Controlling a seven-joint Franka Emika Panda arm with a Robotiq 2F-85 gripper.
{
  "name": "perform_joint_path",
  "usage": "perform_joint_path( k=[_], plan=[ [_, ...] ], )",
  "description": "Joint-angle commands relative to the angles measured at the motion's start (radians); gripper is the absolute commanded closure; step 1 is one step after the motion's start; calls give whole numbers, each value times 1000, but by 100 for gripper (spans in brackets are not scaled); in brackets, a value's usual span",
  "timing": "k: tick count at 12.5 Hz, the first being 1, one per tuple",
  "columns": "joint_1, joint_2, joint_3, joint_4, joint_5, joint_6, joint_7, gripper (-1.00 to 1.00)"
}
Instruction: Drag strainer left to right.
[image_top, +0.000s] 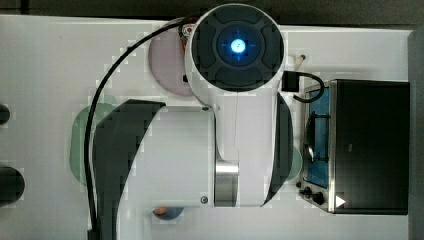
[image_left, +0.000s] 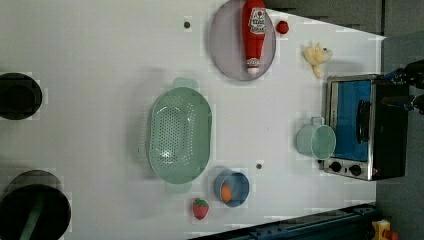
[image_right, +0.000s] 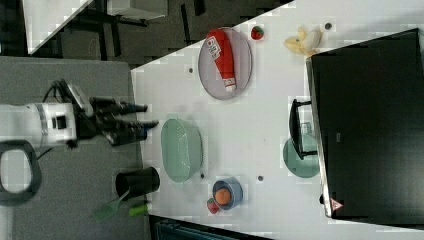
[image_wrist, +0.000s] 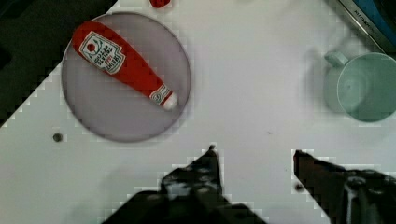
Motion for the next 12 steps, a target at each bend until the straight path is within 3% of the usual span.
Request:
perform_joint_path(
  k=[1, 3, 4, 8, 12],
  plan=[
    [-13, -439, -74, -264, -23, -168, 31, -46],
    [-5, -434, -52, -264, -21, -167, 34, -89],
    [-4, -433, -38, -264, -21, -164, 34, -100],
    [13, -403, 45, -264, -20, -104, 51, -100],
    [31, -296, 231, -266, -20, -40, 281, -100]
  ],
)
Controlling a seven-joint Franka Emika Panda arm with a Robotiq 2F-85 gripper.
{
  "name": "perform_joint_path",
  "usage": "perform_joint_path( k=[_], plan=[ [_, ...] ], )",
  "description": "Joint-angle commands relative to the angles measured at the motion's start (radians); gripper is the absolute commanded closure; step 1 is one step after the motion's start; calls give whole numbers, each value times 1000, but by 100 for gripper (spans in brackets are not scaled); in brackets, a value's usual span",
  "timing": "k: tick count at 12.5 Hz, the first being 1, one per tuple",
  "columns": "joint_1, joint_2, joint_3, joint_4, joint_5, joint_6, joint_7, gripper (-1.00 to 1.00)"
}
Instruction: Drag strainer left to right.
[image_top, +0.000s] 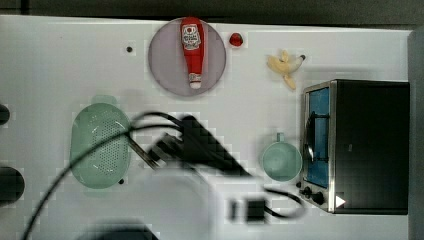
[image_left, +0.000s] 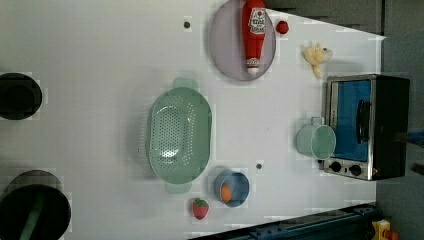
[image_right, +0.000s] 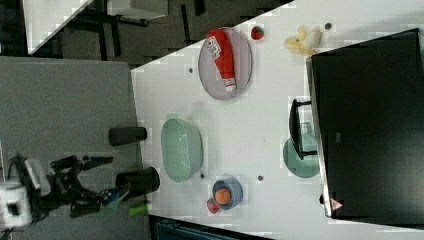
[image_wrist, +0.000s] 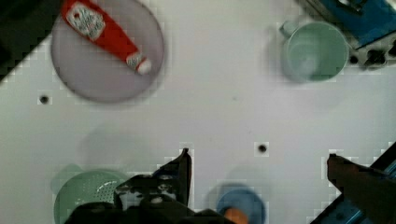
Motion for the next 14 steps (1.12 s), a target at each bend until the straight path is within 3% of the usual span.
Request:
perform_joint_path(
  k=[1, 7, 14],
  plan=[
    [27, 110, 157, -36, 8, 43, 265, -100],
    [32, 398, 410, -55, 7, 319, 808, -100],
    [50, 702, 449, -167, -2, 756, 1172, -100]
  ],
)
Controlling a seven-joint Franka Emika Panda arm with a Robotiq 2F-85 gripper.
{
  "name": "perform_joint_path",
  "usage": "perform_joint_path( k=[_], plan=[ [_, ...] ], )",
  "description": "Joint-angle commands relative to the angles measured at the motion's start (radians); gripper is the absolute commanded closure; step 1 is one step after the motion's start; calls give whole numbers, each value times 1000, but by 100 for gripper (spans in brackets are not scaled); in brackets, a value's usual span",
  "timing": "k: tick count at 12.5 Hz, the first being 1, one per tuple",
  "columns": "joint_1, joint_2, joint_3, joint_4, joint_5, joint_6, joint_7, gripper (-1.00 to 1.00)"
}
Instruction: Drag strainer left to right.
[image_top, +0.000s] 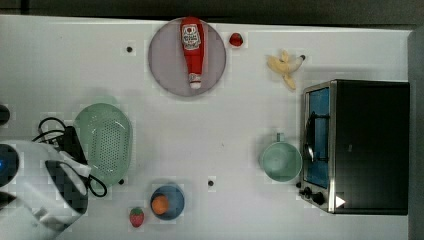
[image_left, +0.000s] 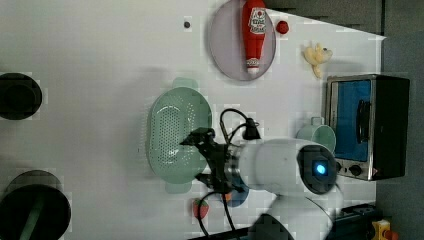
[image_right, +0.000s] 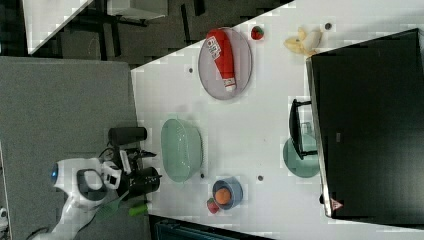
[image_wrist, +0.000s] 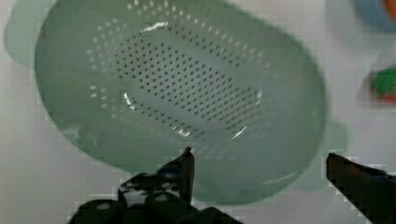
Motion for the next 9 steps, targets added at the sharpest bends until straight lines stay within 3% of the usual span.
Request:
perform_joint_path(
  k=[1, 4, 9],
  plan=[
    [-37, 93, -37, -22, -8, 150, 200, -100],
    [-7, 180, -93, -20, -54, 237, 202, -100],
    [101, 258, -254, 3, -60, 305, 202, -100]
  ],
)
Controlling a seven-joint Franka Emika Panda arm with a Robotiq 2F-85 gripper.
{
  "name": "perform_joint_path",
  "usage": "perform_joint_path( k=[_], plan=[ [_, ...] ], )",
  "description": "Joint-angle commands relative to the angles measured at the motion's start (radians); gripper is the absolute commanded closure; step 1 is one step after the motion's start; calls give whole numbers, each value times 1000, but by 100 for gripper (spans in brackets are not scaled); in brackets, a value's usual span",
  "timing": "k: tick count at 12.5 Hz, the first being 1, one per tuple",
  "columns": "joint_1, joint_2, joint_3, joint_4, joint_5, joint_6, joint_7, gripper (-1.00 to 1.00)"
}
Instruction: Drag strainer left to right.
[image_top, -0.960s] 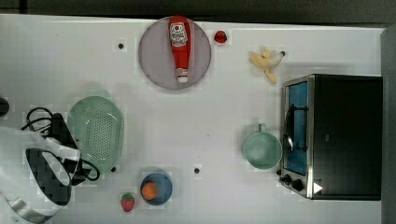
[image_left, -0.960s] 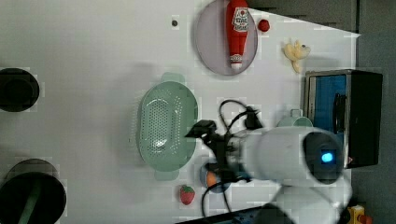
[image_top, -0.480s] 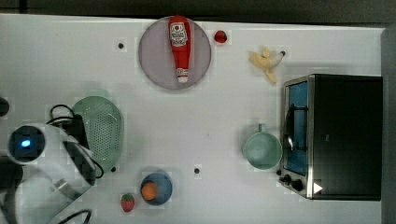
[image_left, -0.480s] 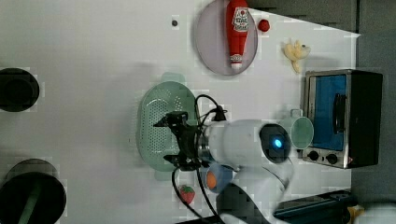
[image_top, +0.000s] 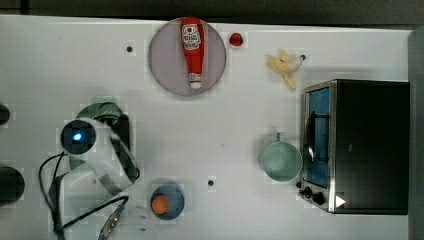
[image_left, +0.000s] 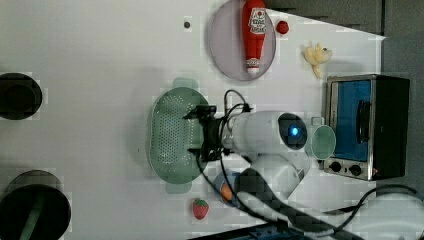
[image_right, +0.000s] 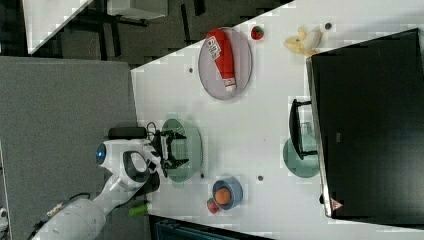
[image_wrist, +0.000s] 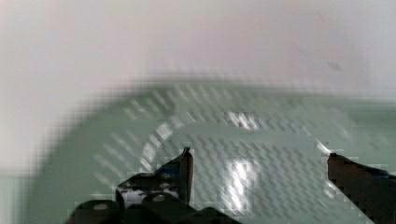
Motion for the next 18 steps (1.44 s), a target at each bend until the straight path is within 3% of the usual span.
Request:
perform_joint_path(
  k=[1, 8, 18],
  plan=[
    [66, 22, -58, 16, 8, 18, 34, -100],
    [59, -9, -114, -36, 8, 24, 31, -100],
    [-54, -77, -222, -135, 8, 26, -165, -100]
  ],
)
